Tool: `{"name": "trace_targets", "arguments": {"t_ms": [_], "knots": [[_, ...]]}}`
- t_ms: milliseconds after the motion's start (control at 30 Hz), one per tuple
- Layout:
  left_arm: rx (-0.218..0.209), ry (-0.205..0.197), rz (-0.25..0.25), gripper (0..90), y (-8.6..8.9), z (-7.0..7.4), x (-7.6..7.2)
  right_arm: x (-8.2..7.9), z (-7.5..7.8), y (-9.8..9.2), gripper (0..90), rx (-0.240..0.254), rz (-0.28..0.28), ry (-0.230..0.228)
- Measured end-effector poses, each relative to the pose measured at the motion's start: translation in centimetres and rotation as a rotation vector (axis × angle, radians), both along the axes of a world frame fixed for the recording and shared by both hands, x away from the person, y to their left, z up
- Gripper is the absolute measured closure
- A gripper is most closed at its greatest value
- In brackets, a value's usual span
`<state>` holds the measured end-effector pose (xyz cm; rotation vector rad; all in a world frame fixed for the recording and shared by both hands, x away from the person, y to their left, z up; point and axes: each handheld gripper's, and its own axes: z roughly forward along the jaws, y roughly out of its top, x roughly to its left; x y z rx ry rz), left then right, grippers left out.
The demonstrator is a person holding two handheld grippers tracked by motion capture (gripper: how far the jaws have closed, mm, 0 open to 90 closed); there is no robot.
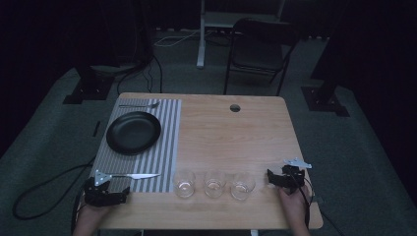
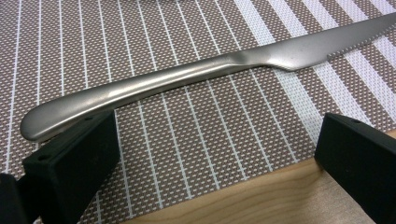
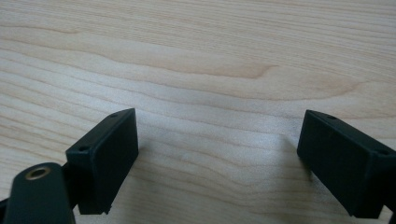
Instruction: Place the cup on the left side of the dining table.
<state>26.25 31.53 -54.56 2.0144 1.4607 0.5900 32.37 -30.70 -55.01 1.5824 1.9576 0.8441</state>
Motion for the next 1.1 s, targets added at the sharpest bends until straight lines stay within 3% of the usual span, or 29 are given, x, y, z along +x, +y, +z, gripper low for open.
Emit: {"name": "trace_targets", "arguments": {"t_ms": [133, 233, 433, 567, 767, 1033, 1100], "knots": [[0.005, 0.002, 0.001, 1.0, 0.0, 0.1, 0.0, 0.0, 0.0, 0.0, 12.0, -0.001, 0.001, -0.001], [0.017, -0.022, -0.021, 3.8, -0.1, 0.1, -0.3, 0.0, 0.0, 0.0, 12.0, -0.001, 0.001, -0.001], [-0.02, -0.055, -0.074, 3.8, 0.0, 0.3, -0.7, 0.0, 0.0, 0.0, 12.0, 0.0, 0.0, 0.0], [-0.057, -0.051, -0.109, 3.8, 0.2, 0.4, -0.8, 0.0, 0.0, 0.0, 12.1, 0.0, 0.0, 0.0], [-0.037, -0.065, -0.146, 3.8, -0.5, 0.8, -1.1, 0.0, 0.0, 0.0, 12.2, -0.001, 0.001, -0.001], [-0.067, -0.067, -0.221, 3.9, -1.6, 1.1, -1.3, 0.0, 0.0, 0.0, 12.2, -0.001, 0.0, -0.001], [-0.054, -0.064, -0.233, 3.9, -1.9, 1.1, -1.4, 0.0, 0.0, 0.0, 12.2, -0.001, 0.0, -0.001]]}}
